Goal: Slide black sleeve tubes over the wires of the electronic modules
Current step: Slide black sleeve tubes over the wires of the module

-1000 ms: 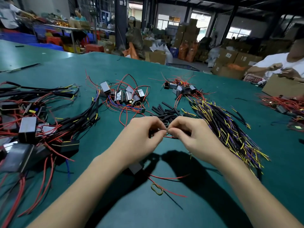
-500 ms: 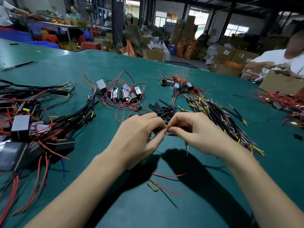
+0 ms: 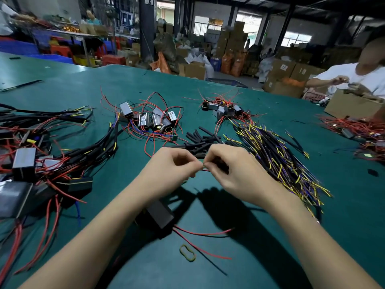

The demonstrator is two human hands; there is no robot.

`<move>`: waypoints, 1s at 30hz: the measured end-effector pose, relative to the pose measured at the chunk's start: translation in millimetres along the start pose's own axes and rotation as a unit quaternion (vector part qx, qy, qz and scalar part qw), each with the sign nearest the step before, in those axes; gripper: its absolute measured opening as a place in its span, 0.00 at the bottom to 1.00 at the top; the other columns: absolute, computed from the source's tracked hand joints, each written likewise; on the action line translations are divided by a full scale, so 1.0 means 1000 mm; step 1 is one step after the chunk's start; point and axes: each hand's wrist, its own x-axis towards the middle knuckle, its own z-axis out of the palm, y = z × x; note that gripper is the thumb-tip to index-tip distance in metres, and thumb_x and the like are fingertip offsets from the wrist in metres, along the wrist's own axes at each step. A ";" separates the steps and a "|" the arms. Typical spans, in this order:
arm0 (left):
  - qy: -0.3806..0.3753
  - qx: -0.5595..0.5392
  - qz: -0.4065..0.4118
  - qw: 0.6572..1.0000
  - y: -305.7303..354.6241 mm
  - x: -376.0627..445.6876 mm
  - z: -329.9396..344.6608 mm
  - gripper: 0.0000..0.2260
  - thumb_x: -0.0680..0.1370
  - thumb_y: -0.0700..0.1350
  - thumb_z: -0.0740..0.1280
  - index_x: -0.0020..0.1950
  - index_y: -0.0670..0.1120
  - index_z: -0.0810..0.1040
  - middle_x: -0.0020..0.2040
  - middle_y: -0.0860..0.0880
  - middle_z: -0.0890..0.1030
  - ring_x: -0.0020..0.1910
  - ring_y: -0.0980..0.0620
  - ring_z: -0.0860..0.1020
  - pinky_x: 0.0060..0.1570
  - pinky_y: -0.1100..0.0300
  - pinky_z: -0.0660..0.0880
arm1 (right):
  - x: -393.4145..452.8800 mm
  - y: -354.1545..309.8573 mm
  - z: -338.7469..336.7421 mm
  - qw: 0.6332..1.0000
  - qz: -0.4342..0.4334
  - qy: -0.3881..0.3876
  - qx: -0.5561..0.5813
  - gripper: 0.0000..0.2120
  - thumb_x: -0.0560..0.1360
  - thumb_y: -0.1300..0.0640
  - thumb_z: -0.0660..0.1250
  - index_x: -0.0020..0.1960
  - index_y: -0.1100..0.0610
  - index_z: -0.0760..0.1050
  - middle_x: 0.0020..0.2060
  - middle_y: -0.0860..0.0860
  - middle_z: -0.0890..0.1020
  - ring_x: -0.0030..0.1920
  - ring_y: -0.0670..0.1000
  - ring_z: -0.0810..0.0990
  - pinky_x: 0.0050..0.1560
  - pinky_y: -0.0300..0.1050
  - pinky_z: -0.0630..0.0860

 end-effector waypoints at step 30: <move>-0.018 -0.179 -0.081 0.980 -0.001 0.000 0.003 0.11 0.73 0.40 0.69 0.30 0.47 0.81 0.28 0.50 0.78 0.27 0.56 0.71 0.31 0.65 0.65 | -0.002 0.004 0.011 0.981 -0.108 0.110 -0.120 0.02 0.75 0.65 0.67 0.44 0.61 0.77 0.39 0.52 0.79 0.38 0.55 0.77 0.39 0.50 0.73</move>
